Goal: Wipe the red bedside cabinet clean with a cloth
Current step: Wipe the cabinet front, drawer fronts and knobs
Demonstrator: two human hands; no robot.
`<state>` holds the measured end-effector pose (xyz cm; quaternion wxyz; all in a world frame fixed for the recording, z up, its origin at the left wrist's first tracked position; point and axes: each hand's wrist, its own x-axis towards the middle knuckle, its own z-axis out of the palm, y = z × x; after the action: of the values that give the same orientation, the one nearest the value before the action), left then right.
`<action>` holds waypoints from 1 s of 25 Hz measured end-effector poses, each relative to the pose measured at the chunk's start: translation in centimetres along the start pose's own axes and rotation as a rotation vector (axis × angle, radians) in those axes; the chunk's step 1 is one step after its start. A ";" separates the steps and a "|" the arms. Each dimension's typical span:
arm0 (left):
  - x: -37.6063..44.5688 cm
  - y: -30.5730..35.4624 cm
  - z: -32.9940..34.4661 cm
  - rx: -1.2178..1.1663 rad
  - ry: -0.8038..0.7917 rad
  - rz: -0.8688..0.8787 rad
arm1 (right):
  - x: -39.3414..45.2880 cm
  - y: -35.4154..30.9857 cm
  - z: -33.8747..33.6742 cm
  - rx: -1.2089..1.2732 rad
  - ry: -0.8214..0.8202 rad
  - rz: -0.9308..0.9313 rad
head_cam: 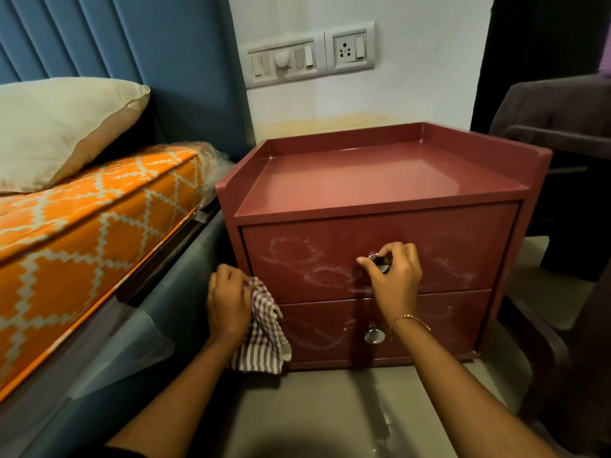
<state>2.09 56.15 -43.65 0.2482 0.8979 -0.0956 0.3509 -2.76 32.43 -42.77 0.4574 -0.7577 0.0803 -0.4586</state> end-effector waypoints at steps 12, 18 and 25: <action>3.2 1.7 -0.5 0.029 0.428 0.369 | -0.4 1.0 1.0 0.071 0.086 0.006; -0.3 -0.3 2.8 0.094 0.281 0.520 | -0.5 0.9 0.9 0.109 0.101 0.002; 3.6 3.2 0.9 -0.014 0.374 0.462 | -0.4 0.6 0.8 0.080 0.086 0.016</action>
<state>4.10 52.97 -40.56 0.1811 0.7705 -0.2524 0.5566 -2.16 32.78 -43.60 0.4871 -0.7176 0.0878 -0.4900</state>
